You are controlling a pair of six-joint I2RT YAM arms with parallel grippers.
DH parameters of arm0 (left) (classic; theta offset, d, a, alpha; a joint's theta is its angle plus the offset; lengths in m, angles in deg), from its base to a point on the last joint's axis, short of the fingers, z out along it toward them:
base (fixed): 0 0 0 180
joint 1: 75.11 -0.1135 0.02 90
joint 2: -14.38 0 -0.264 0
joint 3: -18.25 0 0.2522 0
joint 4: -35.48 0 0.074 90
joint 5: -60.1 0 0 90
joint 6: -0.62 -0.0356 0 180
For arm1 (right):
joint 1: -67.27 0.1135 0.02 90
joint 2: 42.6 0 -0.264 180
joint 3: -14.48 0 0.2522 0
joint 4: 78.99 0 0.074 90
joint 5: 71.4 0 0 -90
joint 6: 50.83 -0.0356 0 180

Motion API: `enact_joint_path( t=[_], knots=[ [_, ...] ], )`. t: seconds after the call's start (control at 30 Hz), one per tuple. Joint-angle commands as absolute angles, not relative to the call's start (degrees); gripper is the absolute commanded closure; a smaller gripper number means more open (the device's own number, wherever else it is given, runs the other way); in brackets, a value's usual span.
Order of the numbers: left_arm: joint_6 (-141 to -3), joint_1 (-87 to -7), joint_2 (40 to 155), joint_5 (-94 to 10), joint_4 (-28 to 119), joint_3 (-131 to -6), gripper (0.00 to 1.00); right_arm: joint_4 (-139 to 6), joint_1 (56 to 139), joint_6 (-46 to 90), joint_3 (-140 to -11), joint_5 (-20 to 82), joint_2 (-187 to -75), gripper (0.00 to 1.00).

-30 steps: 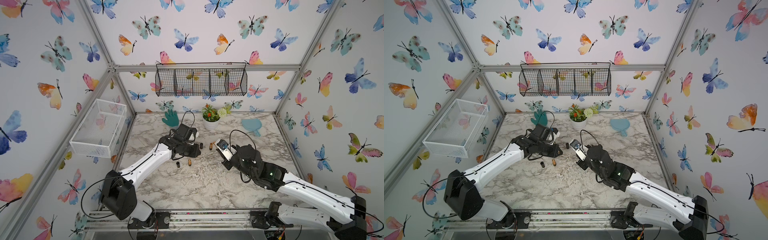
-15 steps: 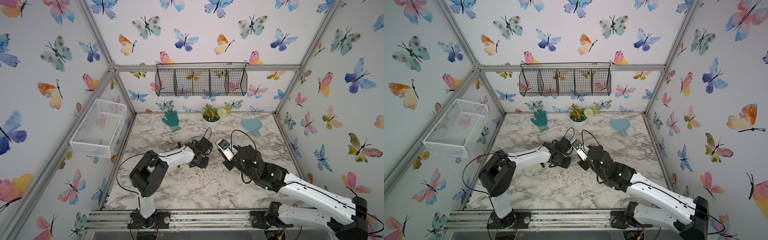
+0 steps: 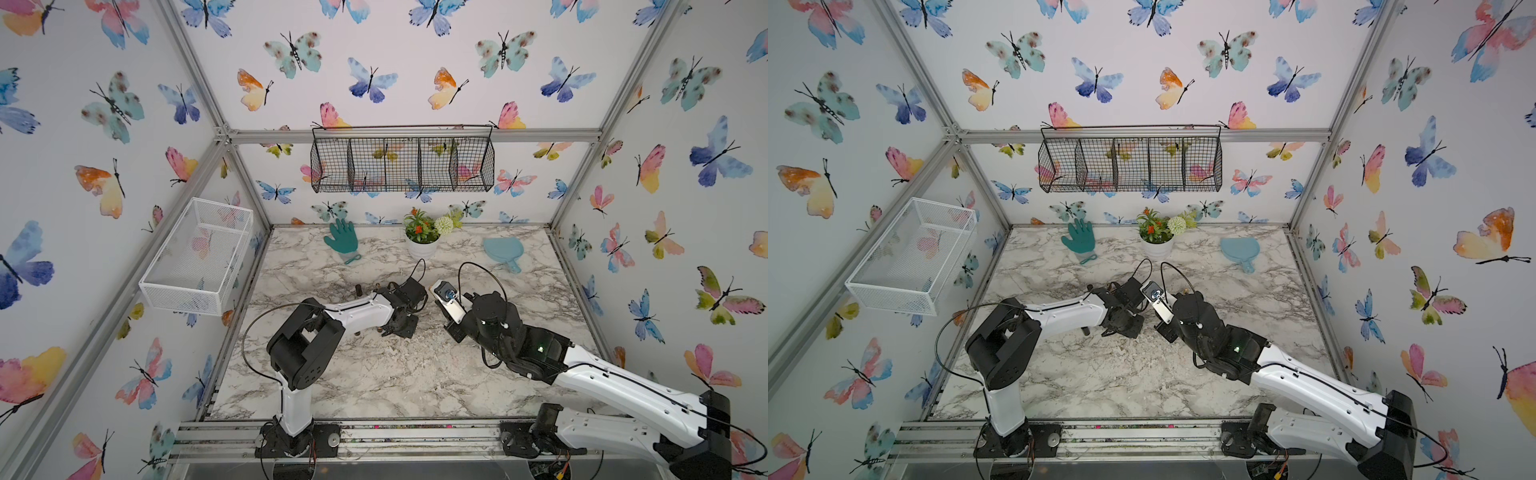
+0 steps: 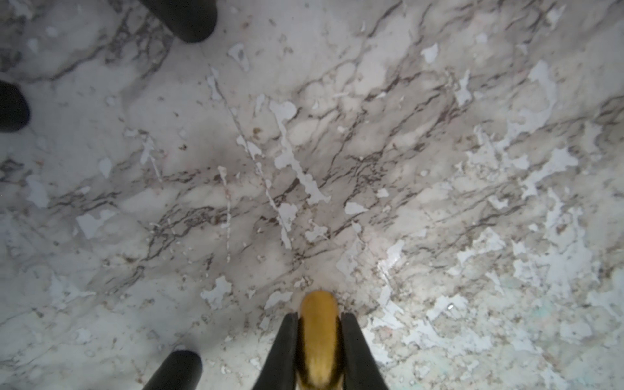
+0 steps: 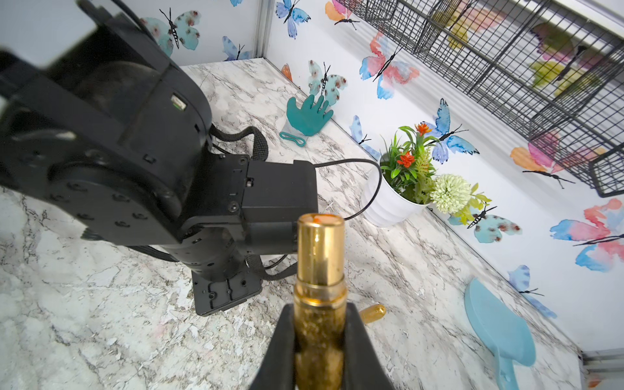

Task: Open the lipstick cap
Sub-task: Place the cover at the center of the board.

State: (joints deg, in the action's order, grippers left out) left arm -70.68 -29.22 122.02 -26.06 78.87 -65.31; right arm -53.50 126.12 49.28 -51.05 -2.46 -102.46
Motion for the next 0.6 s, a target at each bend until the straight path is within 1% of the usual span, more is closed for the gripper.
enact_joint_path(
  t=[0.0, 0.07, 0.2, 0.37, 0.57],
  knots=[
    [-71.5, -28.9, 123.0, -25.4, 80.6, -66.8, 0.62, -54.2, 126.2, 49.1, -50.7, -3.2, -102.9, 0.98],
    [-71.5, -28.8, 122.4, -26.1, 81.5, -67.6, 0.52, -54.0, 126.2, 49.2, -50.9, -3.1, -103.0, 0.98],
    [-71.1, -28.8, 118.7, -29.0, 82.4, -69.9, 0.43, -54.2, 126.2, 49.5, -51.0, -3.1, -102.9, 0.98],
    [-71.2, -29.3, 114.9, -33.3, 85.6, -75.2, 0.40, -54.3, 126.2, 49.7, -51.5, -3.5, -102.9, 0.98],
    [-70.2, -33.6, 108.6, -43.8, 86.5, -78.0, 0.38, -54.6, 126.2, 49.0, -51.0, -2.1, -103.4, 0.98]
  ],
)
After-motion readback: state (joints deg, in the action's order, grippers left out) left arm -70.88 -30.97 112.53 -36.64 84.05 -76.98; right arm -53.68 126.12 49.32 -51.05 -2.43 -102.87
